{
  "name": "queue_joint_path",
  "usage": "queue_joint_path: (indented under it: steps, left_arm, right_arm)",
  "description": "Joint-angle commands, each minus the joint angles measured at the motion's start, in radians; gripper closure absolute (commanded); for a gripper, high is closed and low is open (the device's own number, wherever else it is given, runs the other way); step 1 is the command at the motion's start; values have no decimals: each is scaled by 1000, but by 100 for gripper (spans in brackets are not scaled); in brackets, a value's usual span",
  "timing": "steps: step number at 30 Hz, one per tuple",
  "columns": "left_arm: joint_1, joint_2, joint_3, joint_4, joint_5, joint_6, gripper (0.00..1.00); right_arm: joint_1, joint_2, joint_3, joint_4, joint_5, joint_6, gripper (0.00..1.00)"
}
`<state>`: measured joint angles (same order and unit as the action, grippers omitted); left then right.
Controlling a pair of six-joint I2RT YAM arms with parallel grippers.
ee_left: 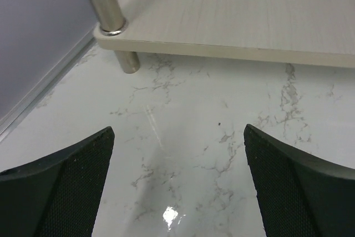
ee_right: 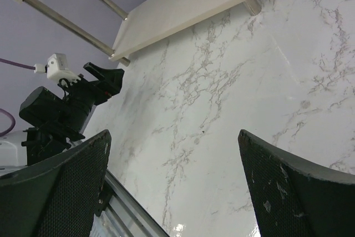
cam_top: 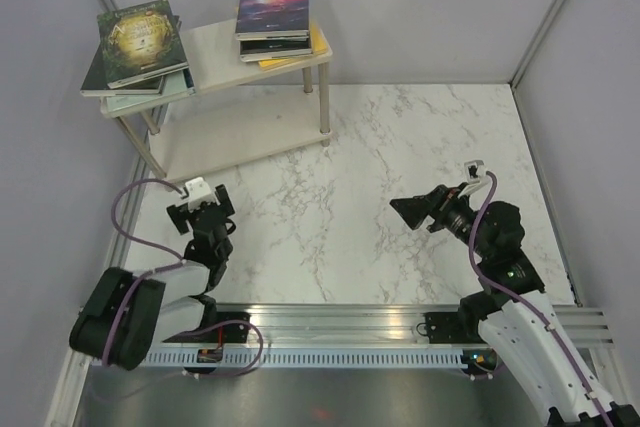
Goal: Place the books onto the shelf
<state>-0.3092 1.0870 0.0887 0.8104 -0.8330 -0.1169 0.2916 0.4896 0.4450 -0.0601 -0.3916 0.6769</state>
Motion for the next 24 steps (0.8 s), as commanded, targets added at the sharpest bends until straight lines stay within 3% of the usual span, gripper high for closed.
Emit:
queue_joint_path:
  steps: [1,4,6,7,8,11,12,14,15,24]
  left_arm:
    - [10,204,17,492,160,167,0]
    - [33,264,40,480,303,203,0]
    - [59,327,34,577,394,221,0]
    - [64,335,39,567,405,217,0]
    - [77,285,64,423,435,200,0]
    - [159,351,88,398,570,142,0]
    - [168,388,107,458,558,143,1]
    - [183,337,117,348,589,126,0]
    - [186,362,109,416,589,128,3]
    - [186,361,108,403,584,126,0]
  right_arm:
    - [-2,-5,-31,89,20,1,2]
    - [-2,-3,-51,106,16,-5,2]
    - [-2,4,-64,118,16,-1,2]
    - [-2,9,-83,144,13,9,2]
    - [-2,23,-91,161,-7,29,2]
    - [-2,52,-129,253,-76,61,2]
    - [-2,76,-140,281,-94,82,2]
    - [-2,113,-161,339,-125,95,2]
    - [-2,127,-160,347,-127,92,2]
    - [0,228,-42,178,63,-53,2]
